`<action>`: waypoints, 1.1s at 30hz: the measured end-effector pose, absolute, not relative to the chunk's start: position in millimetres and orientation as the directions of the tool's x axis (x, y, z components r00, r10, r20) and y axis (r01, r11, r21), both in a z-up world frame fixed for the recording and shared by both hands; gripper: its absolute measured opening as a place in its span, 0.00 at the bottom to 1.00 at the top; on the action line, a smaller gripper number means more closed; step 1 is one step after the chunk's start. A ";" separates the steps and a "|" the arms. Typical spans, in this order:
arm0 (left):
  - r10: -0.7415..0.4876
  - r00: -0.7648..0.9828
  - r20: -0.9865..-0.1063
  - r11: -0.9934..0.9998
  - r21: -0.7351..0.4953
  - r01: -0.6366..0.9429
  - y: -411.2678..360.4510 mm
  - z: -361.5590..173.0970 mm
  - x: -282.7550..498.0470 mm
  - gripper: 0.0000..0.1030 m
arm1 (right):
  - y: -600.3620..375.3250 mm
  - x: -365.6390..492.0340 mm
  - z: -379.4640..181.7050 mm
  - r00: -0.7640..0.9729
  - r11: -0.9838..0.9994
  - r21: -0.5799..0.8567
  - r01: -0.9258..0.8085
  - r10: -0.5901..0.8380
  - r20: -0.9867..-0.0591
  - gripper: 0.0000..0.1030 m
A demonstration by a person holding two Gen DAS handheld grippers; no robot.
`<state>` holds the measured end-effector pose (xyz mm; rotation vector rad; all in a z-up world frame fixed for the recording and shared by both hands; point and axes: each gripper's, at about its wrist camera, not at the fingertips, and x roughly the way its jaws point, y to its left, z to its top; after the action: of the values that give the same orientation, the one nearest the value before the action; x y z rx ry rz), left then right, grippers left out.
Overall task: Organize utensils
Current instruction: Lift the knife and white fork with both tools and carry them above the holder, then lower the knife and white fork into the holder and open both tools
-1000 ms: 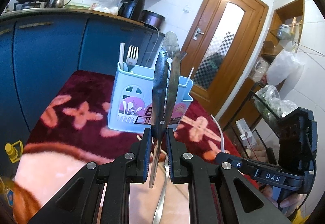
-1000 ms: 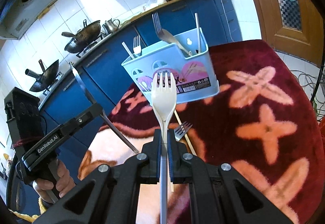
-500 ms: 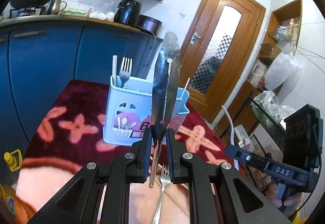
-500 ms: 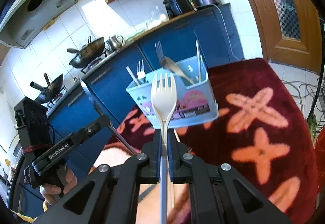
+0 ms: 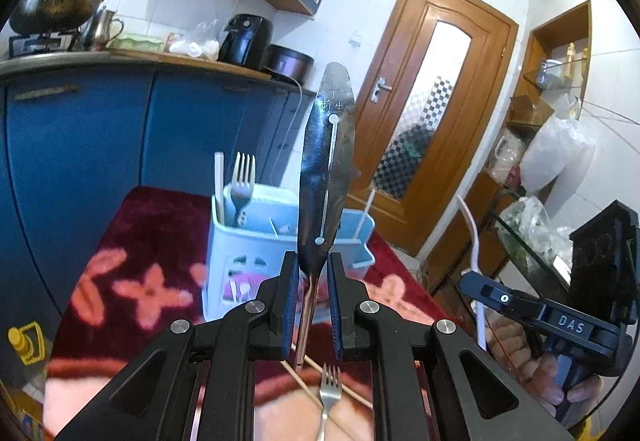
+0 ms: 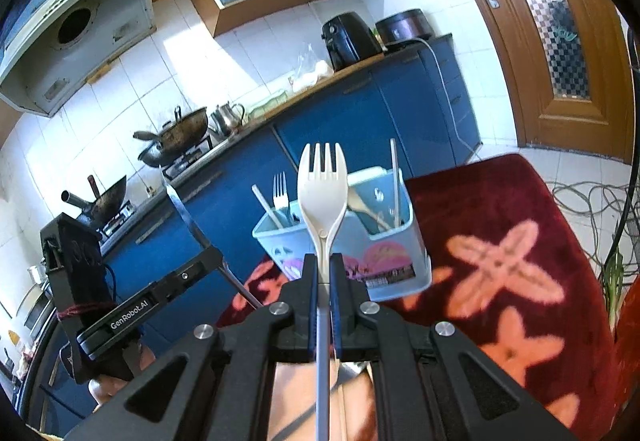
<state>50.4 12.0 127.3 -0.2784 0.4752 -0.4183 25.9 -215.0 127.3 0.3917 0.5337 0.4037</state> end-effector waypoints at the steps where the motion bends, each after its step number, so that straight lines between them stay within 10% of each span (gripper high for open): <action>1: -0.443 0.814 -0.376 0.881 -0.352 0.317 13.0 129.7 53.4 0.14 | -215.8 27.5 130.1 0.792 0.849 0.456 -0.265 0.462 -0.399 0.07; 33: -0.337 0.903 -0.266 0.920 -0.296 0.256 18.6 167.7 136.9 0.14 | -208.2 122.7 156.0 0.900 0.885 0.392 -0.252 0.363 -0.240 0.07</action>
<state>136.9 18.6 167.7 -0.2590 0.3186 -0.3097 122.7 -208.2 156.0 0.3624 0.3145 0.3258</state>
